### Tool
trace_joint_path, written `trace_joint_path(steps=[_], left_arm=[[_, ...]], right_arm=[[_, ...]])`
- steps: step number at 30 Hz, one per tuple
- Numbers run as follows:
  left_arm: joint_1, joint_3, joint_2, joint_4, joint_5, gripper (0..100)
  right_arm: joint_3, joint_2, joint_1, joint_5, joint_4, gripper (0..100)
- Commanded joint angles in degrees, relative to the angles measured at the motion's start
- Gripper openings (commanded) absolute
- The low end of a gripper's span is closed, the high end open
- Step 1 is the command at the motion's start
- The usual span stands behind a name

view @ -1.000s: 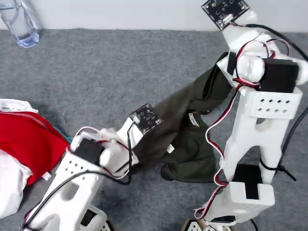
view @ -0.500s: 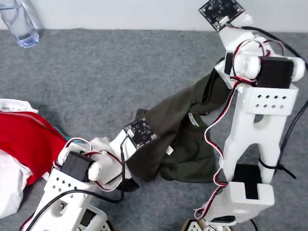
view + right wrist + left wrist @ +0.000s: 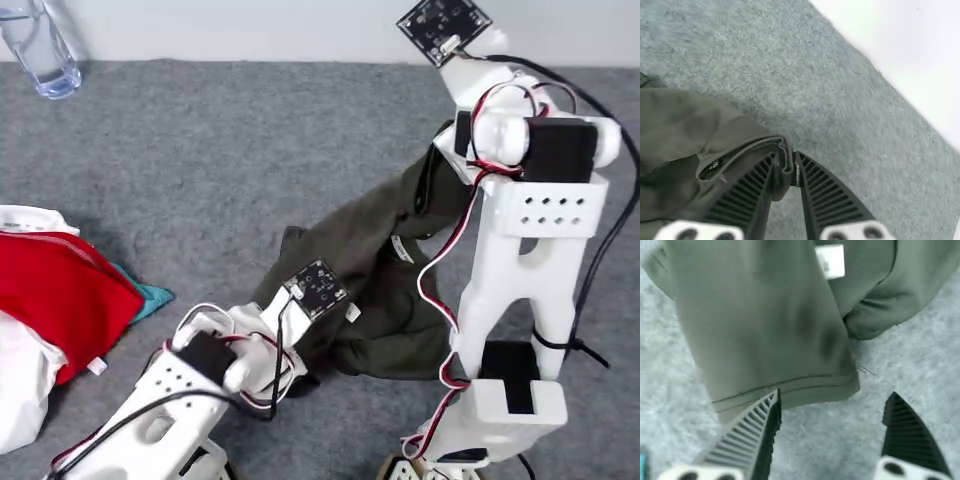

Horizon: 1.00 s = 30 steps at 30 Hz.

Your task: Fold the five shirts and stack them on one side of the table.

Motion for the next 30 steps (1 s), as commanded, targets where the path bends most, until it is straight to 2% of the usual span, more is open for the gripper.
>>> trace_joint_path(steps=[1, 8, 14, 17, 30], left_arm=[[0.4, -4.4, 7.2, -1.6, 0.9, 30], [0.5, -14.1, 22.2, -2.2, 4.2, 30], [1.4, -13.4, 29.8, -10.5, 7.1, 30], [1.3, -15.2, 31.8, -9.8, 7.9, 30], [1.4, -15.6, 35.8, -9.9, 7.5, 13]], right_arm=[[-0.4, -0.3, -0.7, -0.6, 2.2, 0.9], [-0.4, -0.2, -0.8, -0.6, 2.2, 0.9], [-0.4, -0.3, -0.6, -0.5, 2.2, 0.9], [-0.4, -0.3, -0.6, -0.5, 2.2, 0.9], [-0.4, -0.7, -0.5, -0.4, 2.2, 0.9]])
